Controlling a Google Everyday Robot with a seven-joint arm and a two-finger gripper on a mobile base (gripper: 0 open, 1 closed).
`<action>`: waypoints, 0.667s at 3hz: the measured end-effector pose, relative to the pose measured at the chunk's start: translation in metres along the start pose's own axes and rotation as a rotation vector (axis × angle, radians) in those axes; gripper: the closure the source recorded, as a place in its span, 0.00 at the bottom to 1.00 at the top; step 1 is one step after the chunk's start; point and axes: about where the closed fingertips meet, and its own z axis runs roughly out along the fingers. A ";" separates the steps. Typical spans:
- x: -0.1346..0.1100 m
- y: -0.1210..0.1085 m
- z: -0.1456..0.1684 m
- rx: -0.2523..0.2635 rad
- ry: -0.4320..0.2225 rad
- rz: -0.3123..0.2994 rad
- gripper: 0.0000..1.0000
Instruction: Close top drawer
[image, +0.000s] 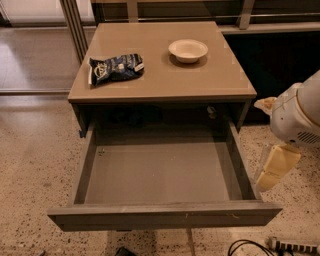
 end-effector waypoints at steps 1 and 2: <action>0.019 0.032 0.012 -0.041 0.017 0.013 0.00; 0.020 0.037 0.017 -0.052 0.008 0.016 0.00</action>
Offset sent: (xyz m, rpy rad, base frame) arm -0.0266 -0.0056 -0.0207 -0.0030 0.0380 -0.0035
